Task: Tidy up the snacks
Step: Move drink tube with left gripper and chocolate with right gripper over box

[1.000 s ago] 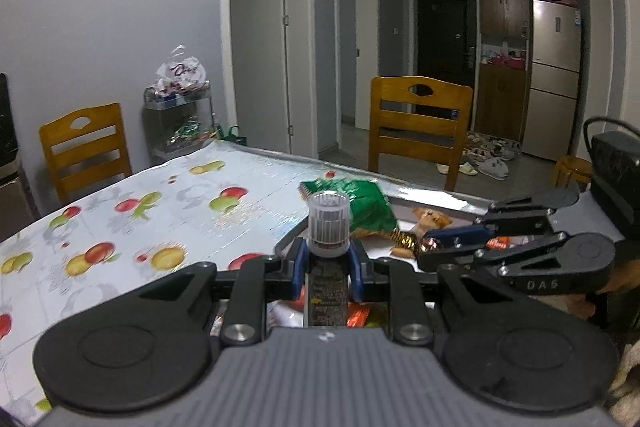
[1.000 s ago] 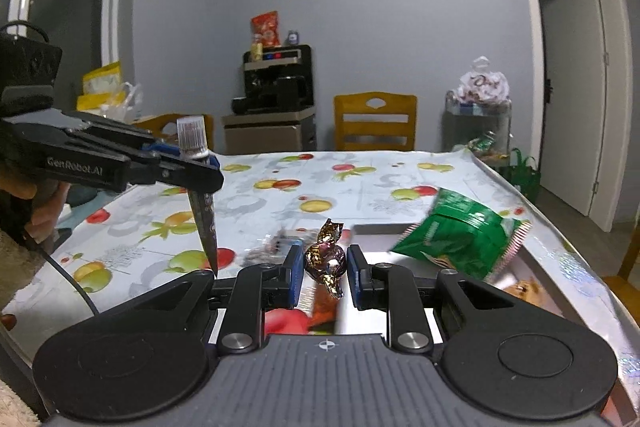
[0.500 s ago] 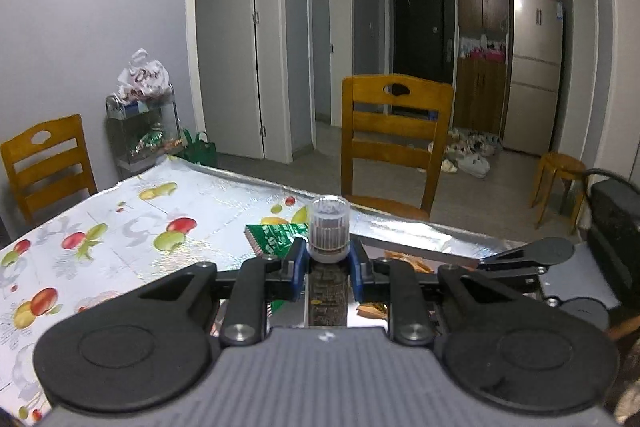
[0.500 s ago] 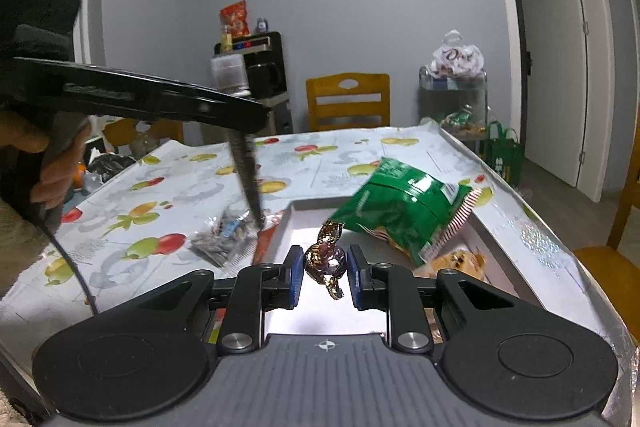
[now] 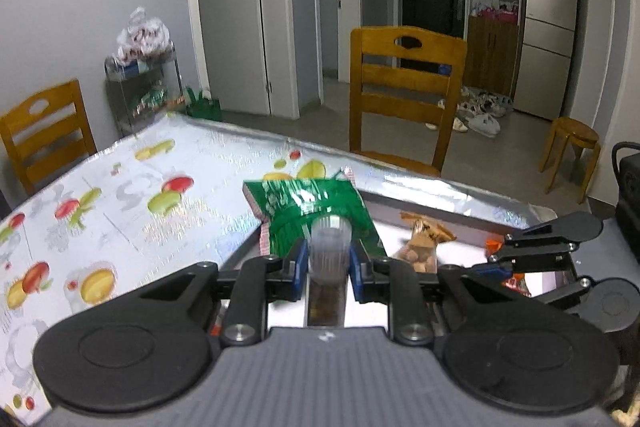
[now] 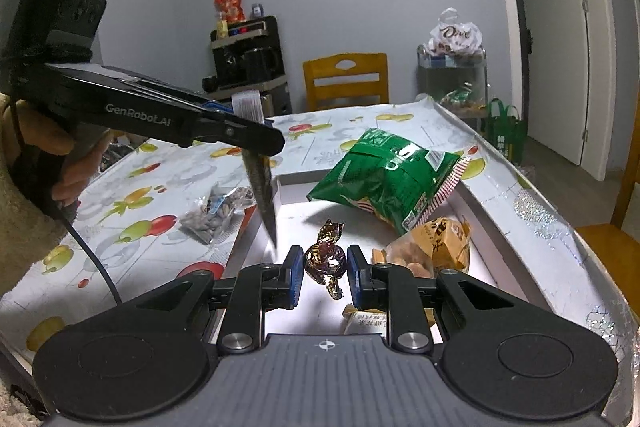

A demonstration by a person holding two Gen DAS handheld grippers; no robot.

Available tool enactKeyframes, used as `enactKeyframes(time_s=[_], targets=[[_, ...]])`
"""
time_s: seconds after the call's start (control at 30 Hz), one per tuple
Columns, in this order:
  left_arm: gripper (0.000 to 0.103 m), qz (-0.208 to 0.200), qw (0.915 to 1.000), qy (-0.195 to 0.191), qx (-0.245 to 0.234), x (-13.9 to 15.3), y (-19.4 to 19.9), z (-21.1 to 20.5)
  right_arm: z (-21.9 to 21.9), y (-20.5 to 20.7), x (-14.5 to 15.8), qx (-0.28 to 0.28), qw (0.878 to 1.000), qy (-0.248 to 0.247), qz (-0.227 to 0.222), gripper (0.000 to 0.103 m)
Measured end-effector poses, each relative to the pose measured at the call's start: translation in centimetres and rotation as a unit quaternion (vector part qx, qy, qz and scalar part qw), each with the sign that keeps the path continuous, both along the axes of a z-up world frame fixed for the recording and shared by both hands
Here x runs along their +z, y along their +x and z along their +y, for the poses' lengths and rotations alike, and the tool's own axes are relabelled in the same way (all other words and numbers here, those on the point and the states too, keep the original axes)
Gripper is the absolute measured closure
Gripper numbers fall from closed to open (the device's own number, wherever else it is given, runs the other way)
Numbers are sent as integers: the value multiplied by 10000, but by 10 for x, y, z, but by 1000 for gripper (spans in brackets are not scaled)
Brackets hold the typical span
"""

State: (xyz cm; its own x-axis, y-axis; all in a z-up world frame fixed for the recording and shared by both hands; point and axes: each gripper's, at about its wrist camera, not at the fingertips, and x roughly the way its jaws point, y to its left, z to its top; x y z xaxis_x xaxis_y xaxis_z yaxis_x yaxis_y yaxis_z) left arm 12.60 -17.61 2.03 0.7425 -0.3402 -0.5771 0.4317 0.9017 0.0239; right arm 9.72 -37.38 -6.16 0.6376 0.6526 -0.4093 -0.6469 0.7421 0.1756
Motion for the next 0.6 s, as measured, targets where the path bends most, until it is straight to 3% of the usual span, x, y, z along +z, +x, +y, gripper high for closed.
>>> enactKeyframes(time_s=[0.2, 0.6], targets=[[84, 371, 9980, -474, 165, -6, 21, 12, 4, 1, -1, 52, 10000, -4, 72, 78], [83, 297, 9994, -108, 157, -33, 57, -20, 9, 4, -6, -20, 9996, -193, 203, 78]])
